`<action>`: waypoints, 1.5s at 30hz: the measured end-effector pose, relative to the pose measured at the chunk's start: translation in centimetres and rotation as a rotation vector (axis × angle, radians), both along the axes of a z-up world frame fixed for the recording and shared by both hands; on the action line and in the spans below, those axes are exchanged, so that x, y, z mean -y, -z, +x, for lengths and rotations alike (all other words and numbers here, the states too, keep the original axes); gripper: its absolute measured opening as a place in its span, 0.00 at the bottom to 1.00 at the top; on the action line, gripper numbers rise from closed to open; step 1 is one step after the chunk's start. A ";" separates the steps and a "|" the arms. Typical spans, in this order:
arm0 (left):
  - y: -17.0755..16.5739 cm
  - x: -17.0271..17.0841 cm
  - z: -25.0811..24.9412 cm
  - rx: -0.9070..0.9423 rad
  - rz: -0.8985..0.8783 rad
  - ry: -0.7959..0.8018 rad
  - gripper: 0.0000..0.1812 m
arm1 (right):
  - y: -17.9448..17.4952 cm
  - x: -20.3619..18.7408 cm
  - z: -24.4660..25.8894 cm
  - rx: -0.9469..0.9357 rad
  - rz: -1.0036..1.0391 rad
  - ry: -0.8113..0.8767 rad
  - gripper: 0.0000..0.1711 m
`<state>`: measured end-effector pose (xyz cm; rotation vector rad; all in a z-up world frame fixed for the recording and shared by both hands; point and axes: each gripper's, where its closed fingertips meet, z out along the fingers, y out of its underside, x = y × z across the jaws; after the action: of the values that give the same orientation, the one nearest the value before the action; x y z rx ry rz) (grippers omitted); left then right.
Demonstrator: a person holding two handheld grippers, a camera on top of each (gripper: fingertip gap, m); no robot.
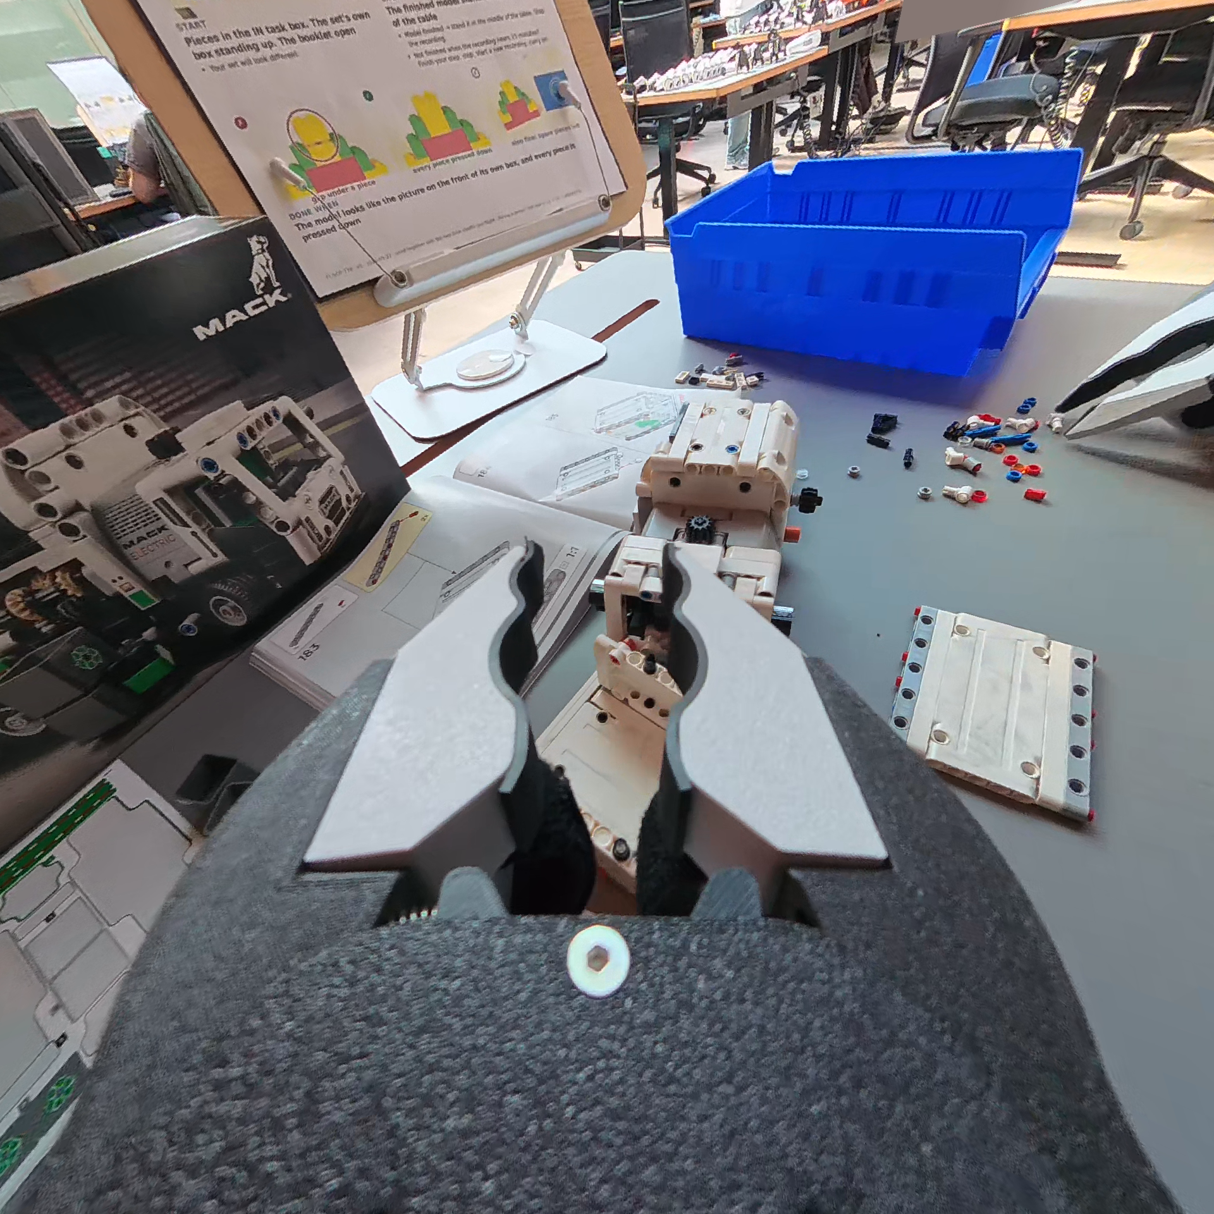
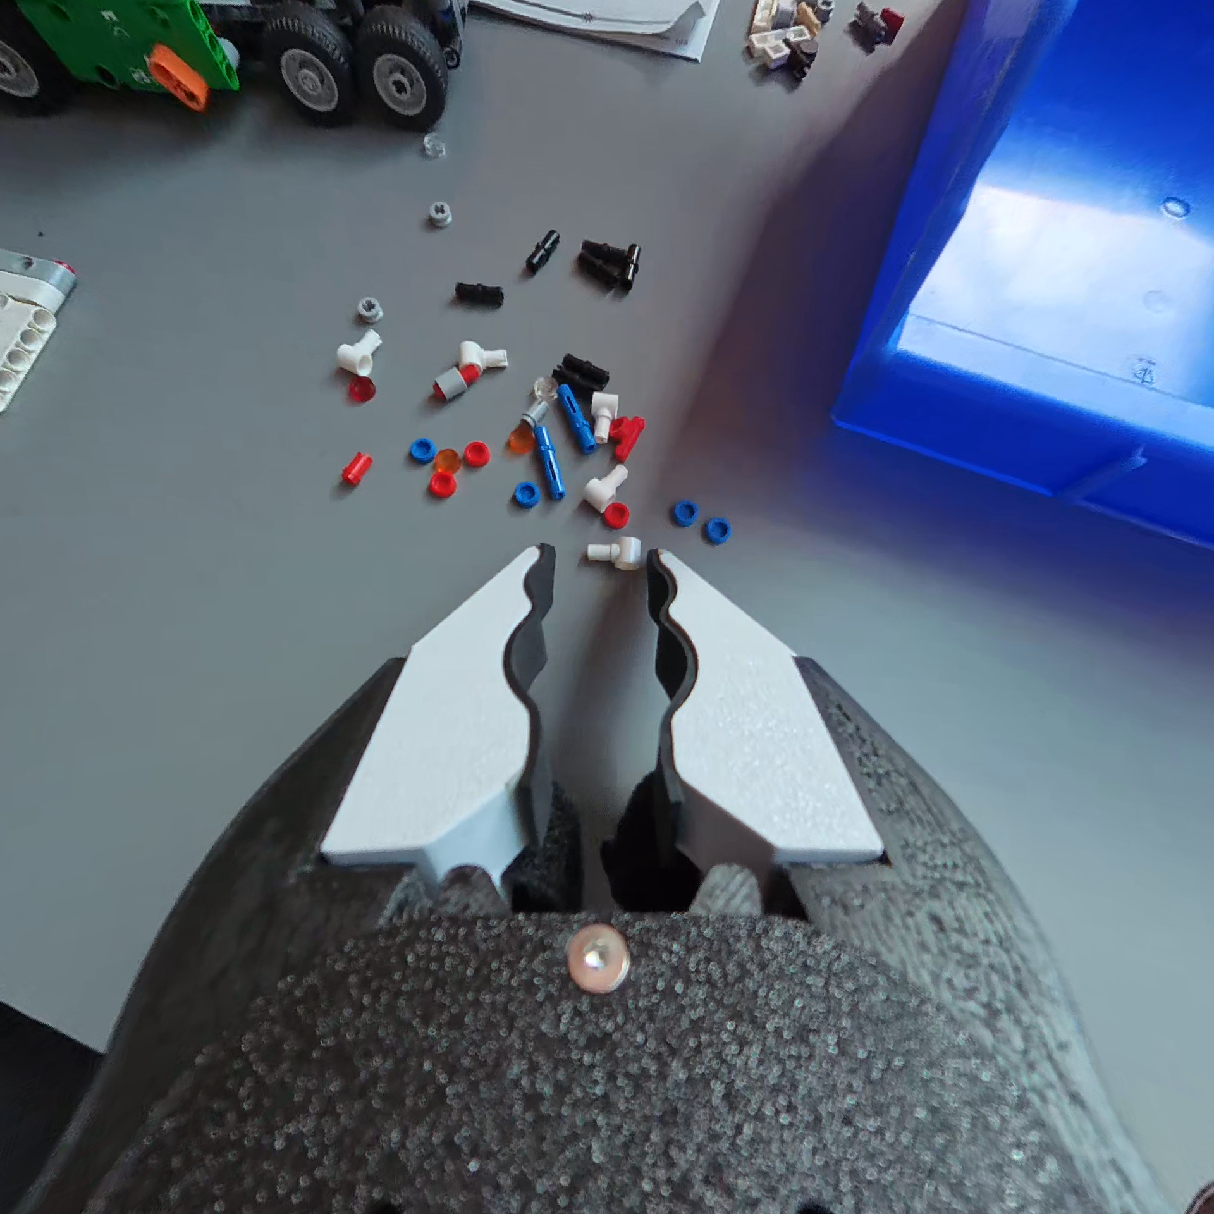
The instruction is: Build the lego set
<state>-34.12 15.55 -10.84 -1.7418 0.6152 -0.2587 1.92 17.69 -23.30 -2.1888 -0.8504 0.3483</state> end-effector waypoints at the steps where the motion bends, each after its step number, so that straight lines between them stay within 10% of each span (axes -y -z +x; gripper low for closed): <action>1: 0.0 0.1 0.1 -0.004 0.002 0.003 0.18 | 0.2 -0.1 -0.1 0.007 -0.001 -0.006 0.14; 16: 0.6 0.4 0.6 -0.050 -0.010 0.016 0.18 | 0.3 5.4 -13.4 -0.002 -0.003 -0.377 0.08; 38: 1.4 0.5 0.6 -0.107 -0.024 0.023 0.18 | -1.1 0.2 -11.1 0.095 0.108 -0.230 0.05; 45: 1.3 0.6 0.9 -0.093 -0.029 0.034 0.18 | -2.2 9.5 -15.7 -0.065 -0.001 -0.624 0.05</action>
<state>-33.26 14.92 -12.18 -1.7795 0.7120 -0.2123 -13.81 8.17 -21.05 -1.8548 -1.4849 0.7127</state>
